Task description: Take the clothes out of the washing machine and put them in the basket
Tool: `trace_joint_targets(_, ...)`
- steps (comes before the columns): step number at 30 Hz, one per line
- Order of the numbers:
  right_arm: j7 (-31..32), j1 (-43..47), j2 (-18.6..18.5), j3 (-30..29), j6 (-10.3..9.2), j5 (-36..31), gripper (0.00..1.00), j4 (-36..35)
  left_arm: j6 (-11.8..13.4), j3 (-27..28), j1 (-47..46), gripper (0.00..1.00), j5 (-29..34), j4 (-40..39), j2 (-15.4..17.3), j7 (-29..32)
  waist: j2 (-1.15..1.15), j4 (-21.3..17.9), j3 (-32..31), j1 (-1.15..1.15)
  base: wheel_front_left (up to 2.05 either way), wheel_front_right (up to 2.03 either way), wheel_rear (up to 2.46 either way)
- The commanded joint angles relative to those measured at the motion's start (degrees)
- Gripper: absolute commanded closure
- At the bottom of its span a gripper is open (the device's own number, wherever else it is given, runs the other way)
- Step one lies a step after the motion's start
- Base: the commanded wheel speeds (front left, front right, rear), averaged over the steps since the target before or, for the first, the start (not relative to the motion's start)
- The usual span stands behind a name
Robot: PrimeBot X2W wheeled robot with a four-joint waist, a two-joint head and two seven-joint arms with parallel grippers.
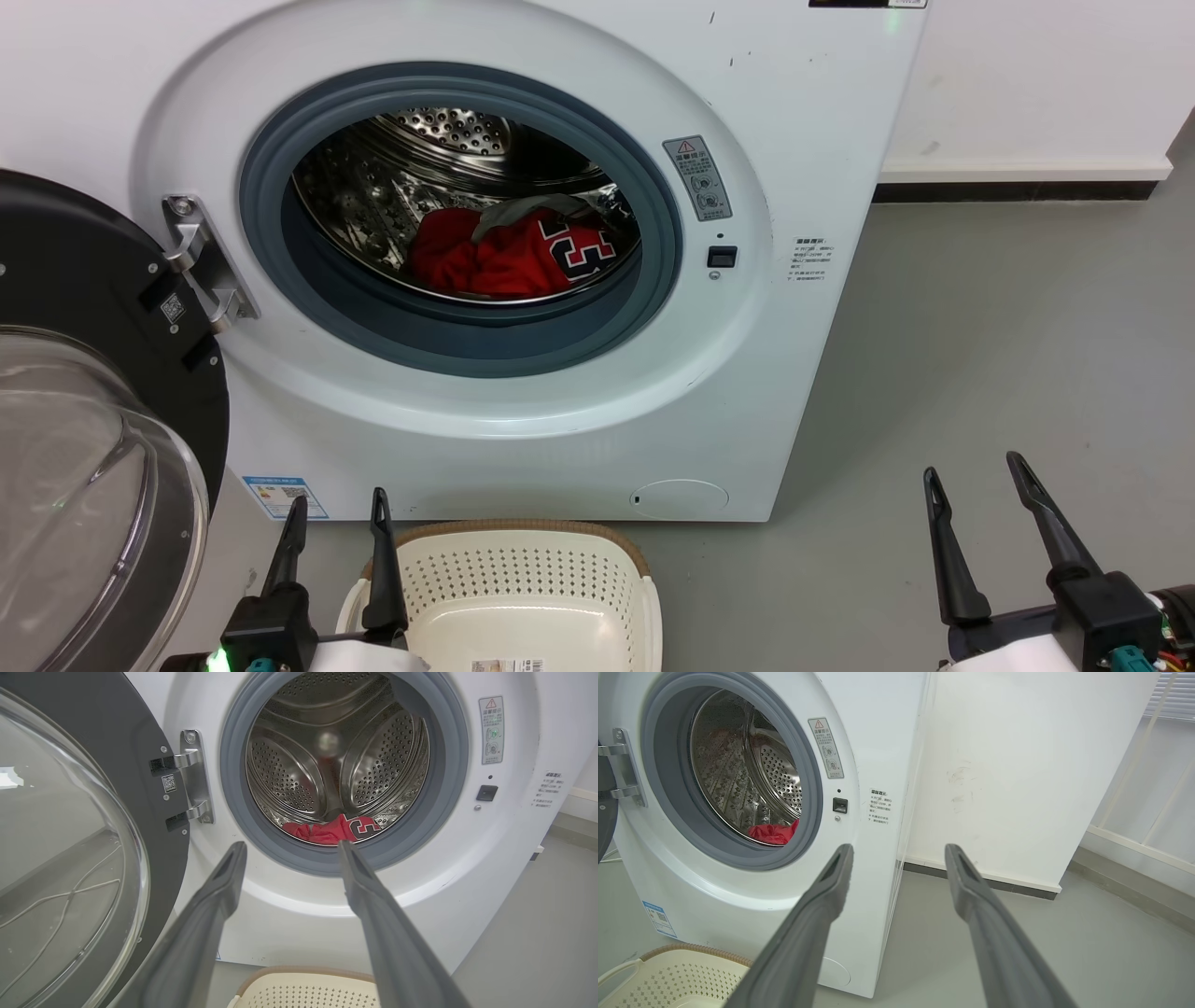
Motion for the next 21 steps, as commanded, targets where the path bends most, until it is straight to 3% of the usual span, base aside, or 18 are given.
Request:
trace_joint_targets(1, -0.2, 0.3, -0.1, 0.0, -0.03, 0.3, 0.00, -0.1, -0.2, 0.1, 0.2, 0.00, -0.1, 0.1, 0.1, -0.2, 0.00, 0.0, 0.0, 0.00, 0.00, 0.00, 0.00)
trace_joint_targets(21, -0.2, 0.5, -0.1, -0.2, -0.02, 1.3, 0.00, 1.3, -0.1, 0.4, 0.3, 0.00, 0.3, 0.8, 0.1, -0.2, 0.00, 0.1, -0.2, 0.00, 0.00, 0.00, 0.00)
